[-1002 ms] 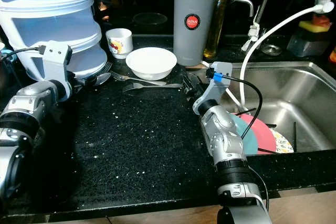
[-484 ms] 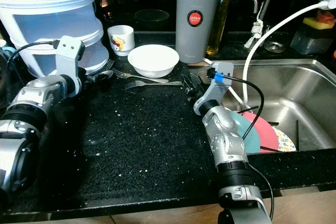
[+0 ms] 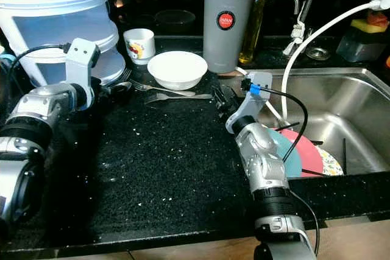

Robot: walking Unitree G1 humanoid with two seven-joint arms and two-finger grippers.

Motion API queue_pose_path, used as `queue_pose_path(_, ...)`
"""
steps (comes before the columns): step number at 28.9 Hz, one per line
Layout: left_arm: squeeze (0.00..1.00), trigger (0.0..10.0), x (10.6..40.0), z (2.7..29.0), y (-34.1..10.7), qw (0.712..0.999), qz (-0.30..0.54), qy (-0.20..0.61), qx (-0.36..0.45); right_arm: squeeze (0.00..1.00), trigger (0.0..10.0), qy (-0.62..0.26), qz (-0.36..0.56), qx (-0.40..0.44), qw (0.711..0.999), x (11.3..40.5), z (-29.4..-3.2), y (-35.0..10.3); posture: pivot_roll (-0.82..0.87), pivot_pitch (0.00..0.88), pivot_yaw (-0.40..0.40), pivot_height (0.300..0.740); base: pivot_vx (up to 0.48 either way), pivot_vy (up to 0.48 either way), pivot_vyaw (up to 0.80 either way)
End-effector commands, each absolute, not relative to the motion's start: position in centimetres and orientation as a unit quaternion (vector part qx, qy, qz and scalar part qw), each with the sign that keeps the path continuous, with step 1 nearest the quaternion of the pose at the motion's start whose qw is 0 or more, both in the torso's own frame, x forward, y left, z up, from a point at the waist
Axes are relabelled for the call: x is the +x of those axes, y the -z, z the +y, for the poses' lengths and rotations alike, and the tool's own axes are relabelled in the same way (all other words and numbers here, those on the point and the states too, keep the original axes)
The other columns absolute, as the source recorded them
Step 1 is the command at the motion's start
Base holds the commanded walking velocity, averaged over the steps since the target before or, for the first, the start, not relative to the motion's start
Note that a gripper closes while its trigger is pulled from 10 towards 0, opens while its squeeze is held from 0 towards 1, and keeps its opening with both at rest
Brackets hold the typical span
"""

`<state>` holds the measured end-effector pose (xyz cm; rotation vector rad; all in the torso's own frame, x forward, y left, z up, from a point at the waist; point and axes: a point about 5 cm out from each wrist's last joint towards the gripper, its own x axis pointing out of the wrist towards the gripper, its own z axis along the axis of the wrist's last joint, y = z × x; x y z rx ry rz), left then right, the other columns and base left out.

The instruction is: Kitchen organization

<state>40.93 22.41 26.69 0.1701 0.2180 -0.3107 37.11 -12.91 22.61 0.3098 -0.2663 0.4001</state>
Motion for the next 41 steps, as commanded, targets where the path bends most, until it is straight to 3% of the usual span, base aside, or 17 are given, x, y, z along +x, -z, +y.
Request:
queue_pose_path(1, 0.0, 10.0, 40.7, 22.7, -25.5, 0.974, 0.139, 0.164, 0.075, 0.0, 10.0, -0.195, -0.13, 0.153, 0.96, 37.0, -13.1, -22.5, 0.05, 0.119, -0.006, 0.74, 0.0, 0.0, 0.0)
queue_pose_path(6, 0.0, 10.0, 40.4, 22.5, -26.3, 0.973, 0.131, 0.173, 0.08, 0.0, 10.0, -0.195, -0.131, 0.152, 0.96, 37.0, -13.1, -22.6, 0.06, 0.12, -0.008, 0.74, 0.0, 0.0, 0.0)
queue_pose_path(14, 0.0, 10.0, 40.1, 23.4, -30.8, 0.985, -0.053, 0.098, 0.131, 0.0, 10.0, -0.197, -0.133, 0.154, 0.959, 37.1, -13.1, -22.8, 0.06, 0.125, -0.012, 0.74, 0.0, 0.0, 0.0)
queue_pose_path(16, 0.0, 10.0, 40.1, 23.4, -30.7, 0.985, -0.051, 0.1, 0.13, 0.0, 10.0, -0.197, -0.132, 0.155, 0.959, 37.1, -13.1, -22.8, 0.06, 0.125, -0.012, 0.74, 0.0, 0.0, 0.0)
queue_pose_path(20, 0.0, 10.0, 39.7, 23.1, -27.9, 0.978, 0.04, 0.152, 0.139, 0.0, 10.0, -0.197, -0.131, 0.155, 0.959, 37.1, -13.2, -22.7, 0.06, 0.128, -0.012, 0.74, 0.0, 0.0, 0.0)
queue_pose_path(29, 0.0, 10.0, 39.0, 22.3, -26.4, 0.966, 0.072, 0.224, 0.109, 0.0, 10.0, -0.196, -0.131, 0.155, 0.959, 37.2, -13.3, -22.7, 0.06, 0.126, -0.013, 0.74, 0.0, 0.0, 0.0)
queue_pose_path(41, 0.0, 10.0, 38.6, 23.9, -25.4, 0.961, 0.106, 0.197, 0.162, 0.0, 10.0, -0.198, -0.13, 0.155, 0.959, 37.3, -13.3, -22.7, 0.06, 0.126, -0.015, 0.74, 0.0, 0.0, 0.0)
